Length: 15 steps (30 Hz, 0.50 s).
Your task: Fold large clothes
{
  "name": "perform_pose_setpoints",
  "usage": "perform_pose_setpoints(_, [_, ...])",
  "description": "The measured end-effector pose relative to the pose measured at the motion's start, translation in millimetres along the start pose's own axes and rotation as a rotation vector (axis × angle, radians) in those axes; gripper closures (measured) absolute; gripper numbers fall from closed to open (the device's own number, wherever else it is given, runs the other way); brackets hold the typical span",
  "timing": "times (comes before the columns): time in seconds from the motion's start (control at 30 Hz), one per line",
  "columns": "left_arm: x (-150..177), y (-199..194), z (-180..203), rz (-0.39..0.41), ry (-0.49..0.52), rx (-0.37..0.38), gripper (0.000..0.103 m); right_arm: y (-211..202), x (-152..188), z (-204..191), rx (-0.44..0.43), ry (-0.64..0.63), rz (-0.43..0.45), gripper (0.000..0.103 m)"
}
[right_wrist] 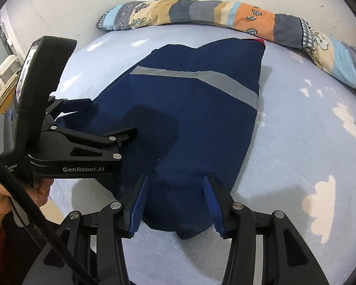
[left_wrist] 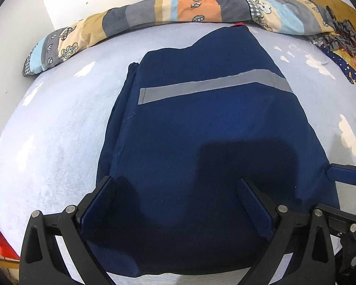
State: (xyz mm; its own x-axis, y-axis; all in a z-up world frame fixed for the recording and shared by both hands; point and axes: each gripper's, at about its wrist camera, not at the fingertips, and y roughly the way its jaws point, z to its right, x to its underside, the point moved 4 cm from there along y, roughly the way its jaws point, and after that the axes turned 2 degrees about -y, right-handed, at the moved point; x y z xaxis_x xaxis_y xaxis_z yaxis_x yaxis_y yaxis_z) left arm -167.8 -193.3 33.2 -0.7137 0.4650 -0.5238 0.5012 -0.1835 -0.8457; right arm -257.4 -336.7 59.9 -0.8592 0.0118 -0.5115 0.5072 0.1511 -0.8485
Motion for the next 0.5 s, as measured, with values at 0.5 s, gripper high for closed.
perform_pose_setpoints(0.5, [1.1, 3.4, 0.9, -0.002, 0.011, -0.011, 0.001, 7.5, 2.6, -0.4, -0.009, 0.014, -0.013, 0.050])
